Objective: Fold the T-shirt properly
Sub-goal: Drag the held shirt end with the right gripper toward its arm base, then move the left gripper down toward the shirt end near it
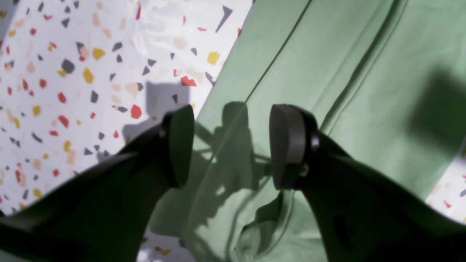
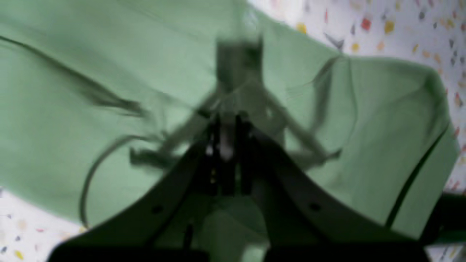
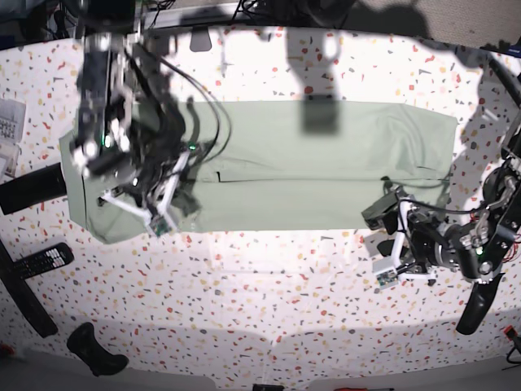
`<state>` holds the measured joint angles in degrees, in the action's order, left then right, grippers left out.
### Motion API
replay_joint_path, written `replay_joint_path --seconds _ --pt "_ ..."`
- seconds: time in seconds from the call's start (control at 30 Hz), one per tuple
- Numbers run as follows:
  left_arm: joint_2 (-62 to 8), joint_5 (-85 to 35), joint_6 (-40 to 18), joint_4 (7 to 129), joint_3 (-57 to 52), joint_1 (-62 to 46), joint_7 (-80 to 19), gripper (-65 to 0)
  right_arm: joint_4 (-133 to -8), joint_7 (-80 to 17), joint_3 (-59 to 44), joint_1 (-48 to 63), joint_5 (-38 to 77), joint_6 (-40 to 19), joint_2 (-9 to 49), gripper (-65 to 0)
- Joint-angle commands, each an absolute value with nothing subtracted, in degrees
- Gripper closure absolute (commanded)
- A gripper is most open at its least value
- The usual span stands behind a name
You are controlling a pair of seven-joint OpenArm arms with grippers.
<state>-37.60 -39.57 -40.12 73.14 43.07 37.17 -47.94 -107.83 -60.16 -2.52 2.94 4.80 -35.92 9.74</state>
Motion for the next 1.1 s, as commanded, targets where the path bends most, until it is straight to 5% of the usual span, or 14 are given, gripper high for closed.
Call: replay_joint_path --seconds 0.0,0.33,1.07 --pt "-38.15 -40.16 -40.0 73.87 42.37 39.03 -47.05 -30.7 -110.87 -59.33 -2.61 4.54 5.87 -37.08 10.37 0.0" --pt "-38.13 -40.18 -40.0 73.87 42.37 39.03 -47.03 -30.7 -120.62 -58.5 -2.61 21.12 4.36 -38.59 14.72 0.0" --pt "-38.13 -40.16 -40.0 73.87 42.37 39.03 -47.0 -30.7 -120.51 -61.98 -14.7 22.09 -1.32 -33.95 15.4 0.0"
